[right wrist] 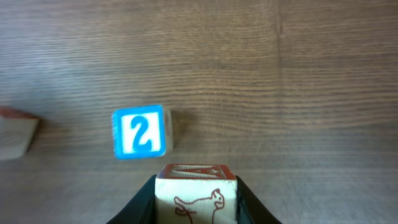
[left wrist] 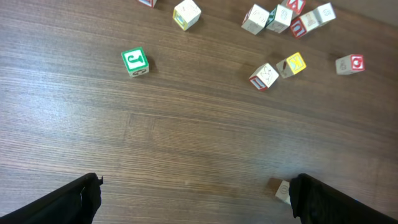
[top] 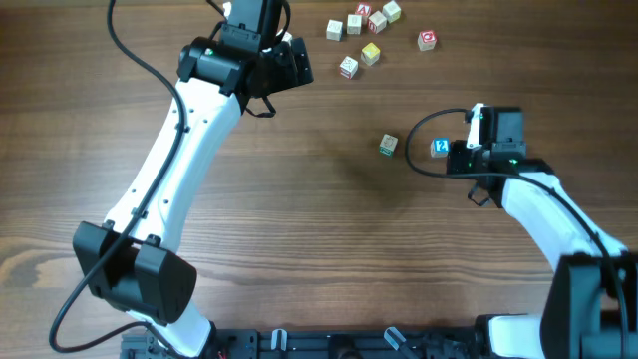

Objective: Form a circle

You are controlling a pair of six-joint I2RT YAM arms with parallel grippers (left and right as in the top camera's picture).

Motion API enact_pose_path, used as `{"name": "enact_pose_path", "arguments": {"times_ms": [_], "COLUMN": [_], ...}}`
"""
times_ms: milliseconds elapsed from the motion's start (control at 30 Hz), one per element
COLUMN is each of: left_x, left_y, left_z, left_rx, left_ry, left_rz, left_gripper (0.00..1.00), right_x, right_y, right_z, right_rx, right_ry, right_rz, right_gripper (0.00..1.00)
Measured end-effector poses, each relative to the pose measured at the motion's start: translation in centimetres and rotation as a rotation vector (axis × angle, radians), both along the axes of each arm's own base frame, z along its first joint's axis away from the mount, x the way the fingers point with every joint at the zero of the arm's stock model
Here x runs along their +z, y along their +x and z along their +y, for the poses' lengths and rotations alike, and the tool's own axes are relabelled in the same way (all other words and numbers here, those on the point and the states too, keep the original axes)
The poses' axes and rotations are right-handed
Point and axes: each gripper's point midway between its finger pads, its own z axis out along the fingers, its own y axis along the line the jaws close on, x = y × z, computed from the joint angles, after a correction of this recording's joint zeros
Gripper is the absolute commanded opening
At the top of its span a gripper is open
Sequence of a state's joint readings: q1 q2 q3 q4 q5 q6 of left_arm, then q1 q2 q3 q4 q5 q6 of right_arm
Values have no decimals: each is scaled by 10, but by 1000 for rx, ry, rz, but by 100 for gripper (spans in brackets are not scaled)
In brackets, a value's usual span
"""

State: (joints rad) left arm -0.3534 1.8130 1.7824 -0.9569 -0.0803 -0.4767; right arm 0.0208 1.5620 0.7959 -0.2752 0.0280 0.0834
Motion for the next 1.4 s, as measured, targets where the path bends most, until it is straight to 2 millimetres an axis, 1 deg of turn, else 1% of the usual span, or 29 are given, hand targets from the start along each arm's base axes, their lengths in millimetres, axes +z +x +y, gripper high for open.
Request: {"name": "enact_pose_path", "arguments": {"times_ms": [67, 133, 167, 500, 600, 667, 767, 833, 1167, 1400], "left_x": [-2, -1, -2, -2, -2, -2, -2, -2, -2, -2], "left_y": [0, 0, 0, 0, 0, 0, 0, 0, 0, 0], "left_z": [0, 0, 0, 0, 0, 0, 0, 0, 0, 0], "left_rx": [0, 0, 0, 0, 0, 0, 0, 0, 0, 0], "left_ry": [1, 1, 1, 2, 1, 1, 1, 2, 1, 2], "left_rz": [3, 3, 3, 3, 3, 3, 3, 3, 3, 3], "left_gripper": [100, 100, 100, 100, 100, 100, 100, 100, 100, 100], "right_x": [-14, -35, -41, -41, -39, -39, -38, -37, -37, -36], "right_y": [1, -3, -4, 8, 14, 16, 14, 14, 18, 17], "right_z": [-1, -1, -1, 2, 11, 22, 35, 40, 39, 53], "right_rx": [1, 3, 5, 39, 82, 118, 156, 167, 113, 149], "right_ry": [-6, -11, -13, -8, 33, 87, 155, 184, 206, 282], "right_rz": [27, 79, 95, 51, 27, 16, 18, 18, 9, 8], "right_gripper": [7, 5, 5, 4, 5, 5, 5, 5, 6, 5]}}
